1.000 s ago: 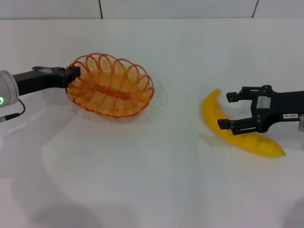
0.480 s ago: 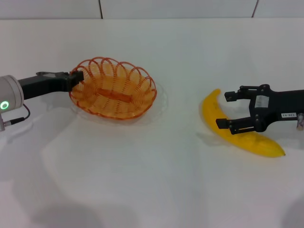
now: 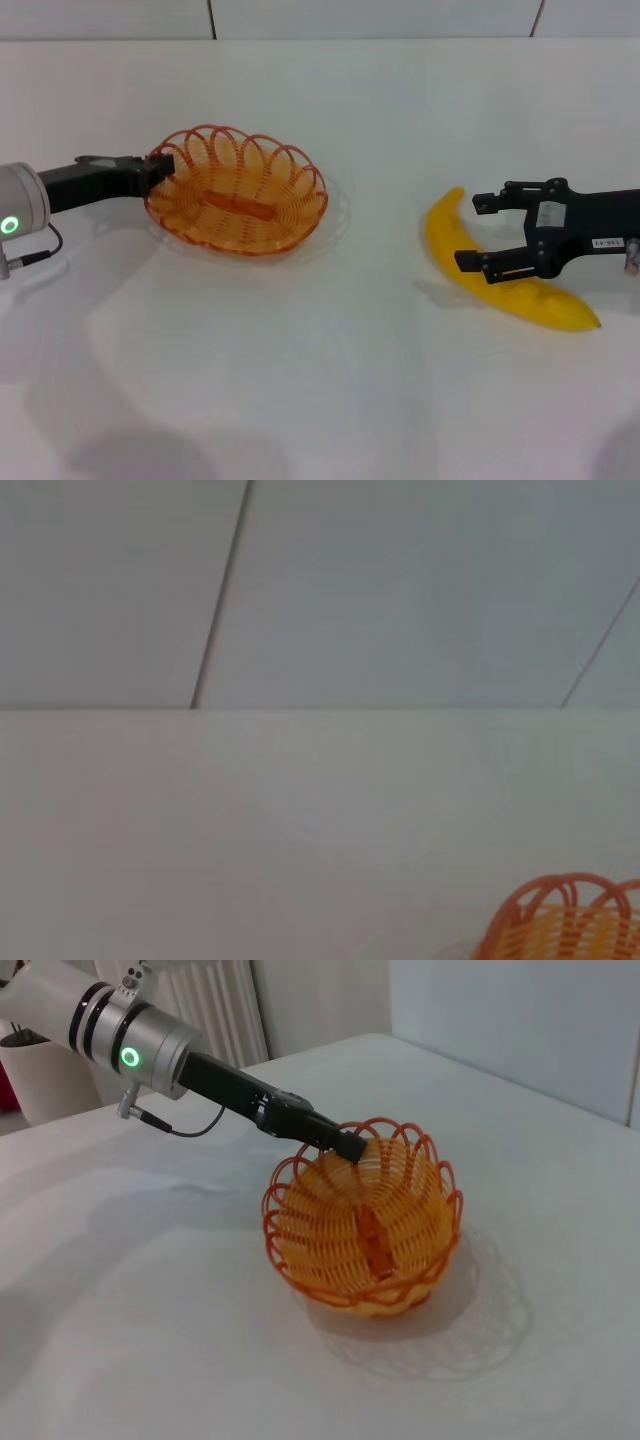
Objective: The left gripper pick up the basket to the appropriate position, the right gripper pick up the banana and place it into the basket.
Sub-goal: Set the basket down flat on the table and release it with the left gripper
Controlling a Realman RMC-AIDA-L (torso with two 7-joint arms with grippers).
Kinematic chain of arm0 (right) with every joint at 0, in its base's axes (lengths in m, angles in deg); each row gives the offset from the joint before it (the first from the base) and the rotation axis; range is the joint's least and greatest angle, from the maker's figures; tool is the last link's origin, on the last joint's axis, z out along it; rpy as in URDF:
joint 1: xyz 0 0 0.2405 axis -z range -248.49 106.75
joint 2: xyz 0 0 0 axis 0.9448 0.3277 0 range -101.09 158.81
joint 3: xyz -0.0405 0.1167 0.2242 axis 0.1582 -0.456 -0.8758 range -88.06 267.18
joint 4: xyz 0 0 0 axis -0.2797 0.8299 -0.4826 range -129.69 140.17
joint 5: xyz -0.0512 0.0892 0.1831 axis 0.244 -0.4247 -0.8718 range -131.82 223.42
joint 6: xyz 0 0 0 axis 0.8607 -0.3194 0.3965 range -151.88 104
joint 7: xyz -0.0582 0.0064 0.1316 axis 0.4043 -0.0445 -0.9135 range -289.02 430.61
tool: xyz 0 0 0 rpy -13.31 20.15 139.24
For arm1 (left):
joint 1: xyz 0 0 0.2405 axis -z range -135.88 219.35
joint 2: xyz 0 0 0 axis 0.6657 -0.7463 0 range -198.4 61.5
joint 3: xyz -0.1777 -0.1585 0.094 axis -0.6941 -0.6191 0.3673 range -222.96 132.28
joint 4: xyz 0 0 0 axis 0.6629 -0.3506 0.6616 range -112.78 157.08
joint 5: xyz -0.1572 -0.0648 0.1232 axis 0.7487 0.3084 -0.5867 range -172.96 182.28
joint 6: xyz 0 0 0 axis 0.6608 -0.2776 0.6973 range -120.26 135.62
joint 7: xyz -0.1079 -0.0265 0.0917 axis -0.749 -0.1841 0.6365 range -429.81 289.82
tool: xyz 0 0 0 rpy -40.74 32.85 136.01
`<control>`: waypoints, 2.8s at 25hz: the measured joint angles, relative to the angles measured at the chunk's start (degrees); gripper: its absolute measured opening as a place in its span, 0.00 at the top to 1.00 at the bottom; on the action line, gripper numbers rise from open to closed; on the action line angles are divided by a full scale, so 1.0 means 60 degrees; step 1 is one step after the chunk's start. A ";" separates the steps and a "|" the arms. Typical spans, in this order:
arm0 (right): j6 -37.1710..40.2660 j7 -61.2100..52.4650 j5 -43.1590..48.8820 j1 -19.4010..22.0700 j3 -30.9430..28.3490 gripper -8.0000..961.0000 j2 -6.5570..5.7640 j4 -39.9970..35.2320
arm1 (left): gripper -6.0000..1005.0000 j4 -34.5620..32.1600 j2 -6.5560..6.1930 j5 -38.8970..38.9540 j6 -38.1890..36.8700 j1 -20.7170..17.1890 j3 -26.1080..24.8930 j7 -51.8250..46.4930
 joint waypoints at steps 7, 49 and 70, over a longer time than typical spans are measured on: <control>0.0060 0.0000 0.0018 -0.0014 0.0038 0.07 0.0000 0.0000 | 0.91 0.0000 0.0000 -0.0038 -0.0002 -0.0008 0.0037 0.0011; 0.0041 0.0000 -0.0040 0.0037 0.0043 0.07 0.0000 0.0000 | 0.32 -0.0238 0.0018 0.0011 -0.0013 -0.0075 0.0072 0.0392; 0.0023 0.0018 -0.0042 0.0032 0.0032 0.07 0.0006 0.0011 | 0.34 -0.2422 0.0023 0.0446 -0.2085 -0.1272 0.0056 0.1261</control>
